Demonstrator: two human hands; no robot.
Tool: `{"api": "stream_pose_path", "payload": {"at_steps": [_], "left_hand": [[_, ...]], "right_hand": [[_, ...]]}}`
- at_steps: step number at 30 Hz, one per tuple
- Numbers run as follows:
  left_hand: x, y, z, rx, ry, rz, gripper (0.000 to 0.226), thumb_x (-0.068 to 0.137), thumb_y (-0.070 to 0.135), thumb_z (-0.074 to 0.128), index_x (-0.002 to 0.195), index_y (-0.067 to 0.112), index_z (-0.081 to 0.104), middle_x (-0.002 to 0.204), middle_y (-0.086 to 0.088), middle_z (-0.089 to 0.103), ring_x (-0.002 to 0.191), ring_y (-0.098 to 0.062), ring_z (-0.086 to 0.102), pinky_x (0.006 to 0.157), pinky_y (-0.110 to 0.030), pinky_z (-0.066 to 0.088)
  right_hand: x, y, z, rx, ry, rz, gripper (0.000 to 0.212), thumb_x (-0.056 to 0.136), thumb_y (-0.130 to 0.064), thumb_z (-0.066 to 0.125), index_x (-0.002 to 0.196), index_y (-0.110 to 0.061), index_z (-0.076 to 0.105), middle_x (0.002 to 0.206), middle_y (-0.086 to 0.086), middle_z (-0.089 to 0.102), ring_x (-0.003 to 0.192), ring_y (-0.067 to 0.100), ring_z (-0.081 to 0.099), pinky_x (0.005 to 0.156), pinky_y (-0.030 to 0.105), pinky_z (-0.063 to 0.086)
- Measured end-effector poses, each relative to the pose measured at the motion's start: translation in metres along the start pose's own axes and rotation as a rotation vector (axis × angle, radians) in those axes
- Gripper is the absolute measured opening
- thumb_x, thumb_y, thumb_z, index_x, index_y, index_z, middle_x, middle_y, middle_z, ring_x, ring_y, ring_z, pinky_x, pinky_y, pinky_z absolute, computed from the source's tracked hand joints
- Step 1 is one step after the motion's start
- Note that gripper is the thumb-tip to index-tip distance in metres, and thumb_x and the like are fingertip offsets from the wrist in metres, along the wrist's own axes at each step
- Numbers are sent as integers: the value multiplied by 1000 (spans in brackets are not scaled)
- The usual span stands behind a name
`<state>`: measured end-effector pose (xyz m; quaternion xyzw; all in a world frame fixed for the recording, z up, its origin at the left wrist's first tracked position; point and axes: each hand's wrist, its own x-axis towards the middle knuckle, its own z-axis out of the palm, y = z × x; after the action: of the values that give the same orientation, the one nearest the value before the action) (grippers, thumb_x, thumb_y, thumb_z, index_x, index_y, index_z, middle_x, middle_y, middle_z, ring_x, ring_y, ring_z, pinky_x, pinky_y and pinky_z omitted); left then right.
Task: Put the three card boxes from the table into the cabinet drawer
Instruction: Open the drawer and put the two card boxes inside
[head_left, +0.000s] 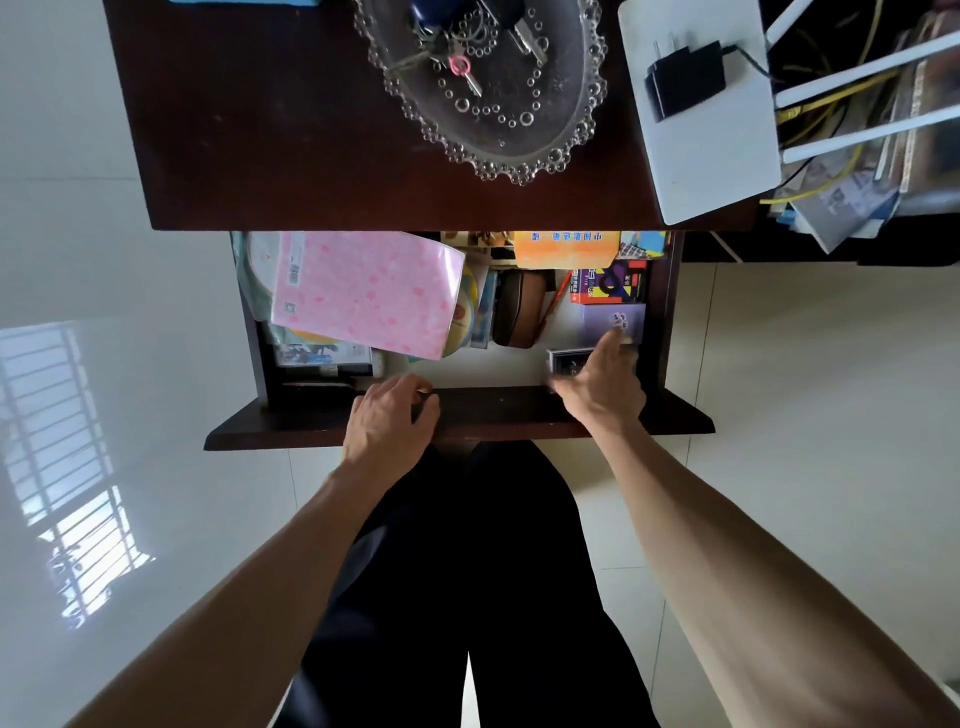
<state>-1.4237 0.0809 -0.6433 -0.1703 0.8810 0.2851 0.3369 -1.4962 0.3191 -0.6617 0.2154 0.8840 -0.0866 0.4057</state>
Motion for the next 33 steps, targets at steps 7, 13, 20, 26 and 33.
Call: {"api": "stream_pose_path", "payload": {"at_steps": [7, 13, 20, 26, 33], "left_hand": [[2, -3, 16, 84, 34, -38, 20, 89, 36, 50, 95, 23, 64, 97, 3, 68, 95, -23, 60, 87, -38, 45], [2, -4, 20, 120, 55, -51, 21, 87, 36, 50, 93, 24, 65, 97, 4, 68, 96, -22, 59, 86, -37, 44], [2, -2, 19, 105, 55, -54, 18, 86, 35, 52, 92, 24, 65, 96, 4, 68, 95, -21, 58, 86, -36, 43], [3, -3, 18, 93, 29, -61, 16, 85, 35, 53, 92, 26, 64, 97, 6, 67, 97, -21, 58, 87, -36, 43], [4, -3, 15, 71, -10, -65, 17, 85, 33, 55, 96, 26, 65, 102, 4, 68, 100, -22, 58, 88, -37, 42]], "right_hand": [[17, 11, 10, -75, -42, 72, 85, 80, -55, 78, 141, -9, 41, 142, 20, 42, 122, 40, 56, 97, 54, 53], [31, 11, 12, -203, -35, 96, 74, 82, -55, 75, 134, -7, 55, 144, 20, 42, 129, 41, 49, 105, 50, 44], [30, 18, 8, -264, -1, 115, 61, 86, -55, 71, 126, -9, 61, 140, 19, 44, 130, 39, 46, 104, 50, 42], [31, 22, 7, -233, -26, 127, 57, 93, -53, 64, 131, -11, 56, 135, 18, 55, 128, 39, 52, 105, 50, 41], [18, 17, 7, -175, 188, 6, 77, 87, -46, 71, 146, -9, 37, 141, 20, 47, 129, 38, 50, 103, 51, 48]]}}
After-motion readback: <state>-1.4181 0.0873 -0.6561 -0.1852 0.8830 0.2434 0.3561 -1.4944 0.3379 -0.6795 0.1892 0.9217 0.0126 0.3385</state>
